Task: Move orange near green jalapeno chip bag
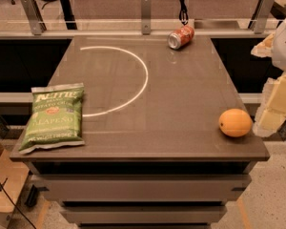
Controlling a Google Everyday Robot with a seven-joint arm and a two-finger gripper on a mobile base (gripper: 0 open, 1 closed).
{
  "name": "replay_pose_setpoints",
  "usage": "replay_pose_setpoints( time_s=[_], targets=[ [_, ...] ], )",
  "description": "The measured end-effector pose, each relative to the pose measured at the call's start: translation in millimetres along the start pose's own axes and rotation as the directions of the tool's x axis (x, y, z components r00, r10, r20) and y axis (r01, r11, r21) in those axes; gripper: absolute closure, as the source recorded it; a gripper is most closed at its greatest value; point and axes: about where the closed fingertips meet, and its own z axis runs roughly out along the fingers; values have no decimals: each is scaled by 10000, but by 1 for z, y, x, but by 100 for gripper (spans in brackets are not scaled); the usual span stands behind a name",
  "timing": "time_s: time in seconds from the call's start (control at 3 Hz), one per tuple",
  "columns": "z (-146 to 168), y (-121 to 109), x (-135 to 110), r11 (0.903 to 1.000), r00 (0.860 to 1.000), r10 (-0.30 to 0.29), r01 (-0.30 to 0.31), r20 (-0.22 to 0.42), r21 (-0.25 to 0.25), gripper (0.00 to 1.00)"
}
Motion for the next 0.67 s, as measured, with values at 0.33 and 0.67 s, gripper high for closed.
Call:
replay_pose_setpoints(
  time_s=[0.33, 0.67],
  targets=[
    [0, 0, 0, 10000, 10000, -1, 1, 1, 0, 0],
    [0, 0, -2, 9999, 9996, -110, 110, 262, 13, 0]
  ],
)
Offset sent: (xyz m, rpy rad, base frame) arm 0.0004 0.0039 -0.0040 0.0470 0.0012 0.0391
